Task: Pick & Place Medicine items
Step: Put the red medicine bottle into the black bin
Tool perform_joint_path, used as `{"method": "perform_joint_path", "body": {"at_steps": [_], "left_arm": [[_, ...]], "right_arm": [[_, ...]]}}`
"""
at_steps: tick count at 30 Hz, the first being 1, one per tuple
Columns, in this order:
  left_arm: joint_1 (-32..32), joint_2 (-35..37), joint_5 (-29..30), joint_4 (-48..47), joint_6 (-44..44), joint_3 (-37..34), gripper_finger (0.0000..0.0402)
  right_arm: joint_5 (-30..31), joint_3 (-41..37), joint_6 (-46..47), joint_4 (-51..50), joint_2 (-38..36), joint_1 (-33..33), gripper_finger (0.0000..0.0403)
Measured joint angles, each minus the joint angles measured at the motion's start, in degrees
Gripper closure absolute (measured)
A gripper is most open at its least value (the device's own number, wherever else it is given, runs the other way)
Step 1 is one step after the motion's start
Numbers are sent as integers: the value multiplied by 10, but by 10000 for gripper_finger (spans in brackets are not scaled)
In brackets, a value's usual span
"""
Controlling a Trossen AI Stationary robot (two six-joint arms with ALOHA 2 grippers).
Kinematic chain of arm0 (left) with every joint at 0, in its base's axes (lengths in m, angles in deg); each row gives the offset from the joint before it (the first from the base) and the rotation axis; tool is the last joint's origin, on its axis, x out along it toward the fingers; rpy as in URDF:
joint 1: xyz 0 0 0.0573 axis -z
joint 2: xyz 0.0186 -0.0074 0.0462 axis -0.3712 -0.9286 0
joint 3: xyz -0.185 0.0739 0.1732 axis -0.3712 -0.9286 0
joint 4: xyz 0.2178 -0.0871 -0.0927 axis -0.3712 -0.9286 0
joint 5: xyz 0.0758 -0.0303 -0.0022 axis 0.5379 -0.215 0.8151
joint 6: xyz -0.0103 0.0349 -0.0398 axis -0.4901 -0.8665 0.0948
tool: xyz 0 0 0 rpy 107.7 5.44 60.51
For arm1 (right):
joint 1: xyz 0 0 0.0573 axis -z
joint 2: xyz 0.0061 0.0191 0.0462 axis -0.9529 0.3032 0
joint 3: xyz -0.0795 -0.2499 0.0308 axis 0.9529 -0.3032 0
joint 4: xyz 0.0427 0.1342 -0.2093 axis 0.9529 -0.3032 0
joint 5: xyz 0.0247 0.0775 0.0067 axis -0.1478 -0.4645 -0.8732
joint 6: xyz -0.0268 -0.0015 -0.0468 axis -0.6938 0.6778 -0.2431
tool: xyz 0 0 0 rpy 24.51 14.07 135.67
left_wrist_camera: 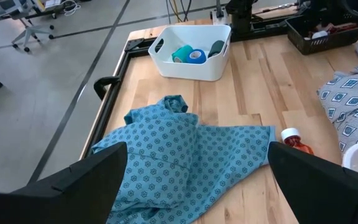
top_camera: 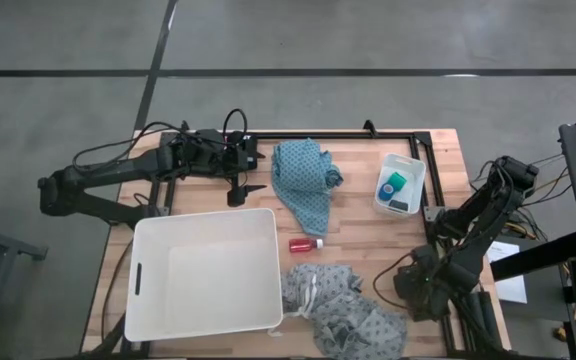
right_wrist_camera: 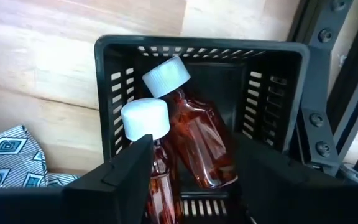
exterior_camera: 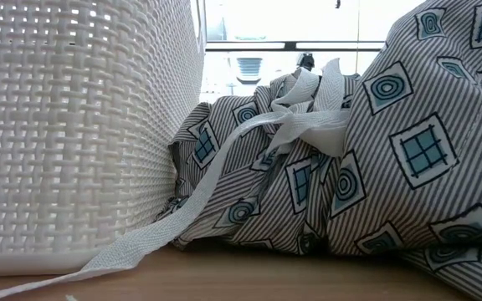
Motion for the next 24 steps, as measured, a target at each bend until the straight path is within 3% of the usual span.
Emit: {"method": "perform_joint_path", "body": {"at_steps": [3,6,13,16,19,24], "left_arm": [[0,0,0,0,0,0,9],[0,0,0,0,0,0,9],[0,0,0,0,0,0,9],[0,0,0,0,0,0,9],[0,0,0,0,0,0,9],[0,0,0,0,0,0,9]], "right_arm": [[15,21,1,-25,0,0,186],[67,56,20,-76,0,0,185],[321,124,-1,-143,1,2,186],[373,135,-9,-154,1,18,191],[376,141,-102,-143,1,51,198],[412,136,-353,-97,2,127,210]]}}
